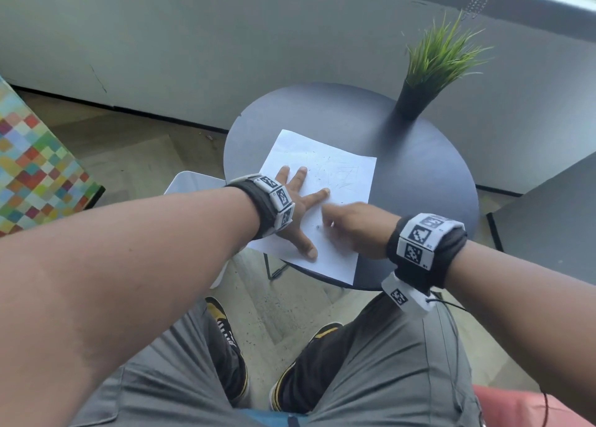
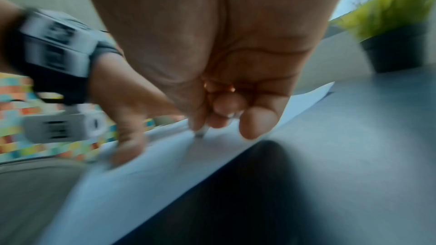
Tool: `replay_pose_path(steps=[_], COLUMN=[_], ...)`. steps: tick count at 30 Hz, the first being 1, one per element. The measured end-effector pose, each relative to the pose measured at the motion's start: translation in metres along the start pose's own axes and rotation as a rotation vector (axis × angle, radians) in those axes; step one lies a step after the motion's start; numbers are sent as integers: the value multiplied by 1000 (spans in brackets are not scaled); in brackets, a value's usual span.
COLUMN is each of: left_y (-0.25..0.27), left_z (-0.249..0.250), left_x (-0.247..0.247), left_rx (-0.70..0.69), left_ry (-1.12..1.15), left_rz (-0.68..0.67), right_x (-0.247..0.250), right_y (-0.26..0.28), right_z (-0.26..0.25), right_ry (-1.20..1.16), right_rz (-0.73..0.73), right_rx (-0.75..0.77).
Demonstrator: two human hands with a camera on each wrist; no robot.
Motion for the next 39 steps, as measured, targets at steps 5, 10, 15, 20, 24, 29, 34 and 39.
replay_pose_path(steps=[5, 10, 15, 20, 24, 29, 34, 39], left_y=[-2, -1, -3, -6, -4, 2, 3, 3], left_z=[1, 1, 1, 1, 1, 2, 2, 3], left_x=[1, -1, -1, -5, -1, 1, 2, 2], left_rx=[-5, -8, -11, -10, -9, 11, 21, 17], left_ry=[-4, -6, 6, 7, 17, -4, -16, -11], left_rz=[0, -8, -4, 0, 3, -11, -13, -31], right_x=[14, -2, 18, -7, 13, 17, 16, 4], right_y=[0, 4, 4, -2, -11, -4, -3, -2], right_z=[16, -10, 17, -21, 24, 21, 30, 18], right_ry=[-92, -42, -51, -73, -96, -26, -83, -23], right_rz=[112, 16, 134, -14, 81, 102, 105, 48], right_rx=[-83, 22, -116, 21, -131, -164, -95, -56])
Point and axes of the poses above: each hand's wrist, its own y-axis away from the middle knuckle, its own x-axis out of the back of the hand, z = x × y, the point moved 9 cm from there along -y, towards the middle knuckle, and after that the axes turned 9 degrees about x, right-handed, at the moved point
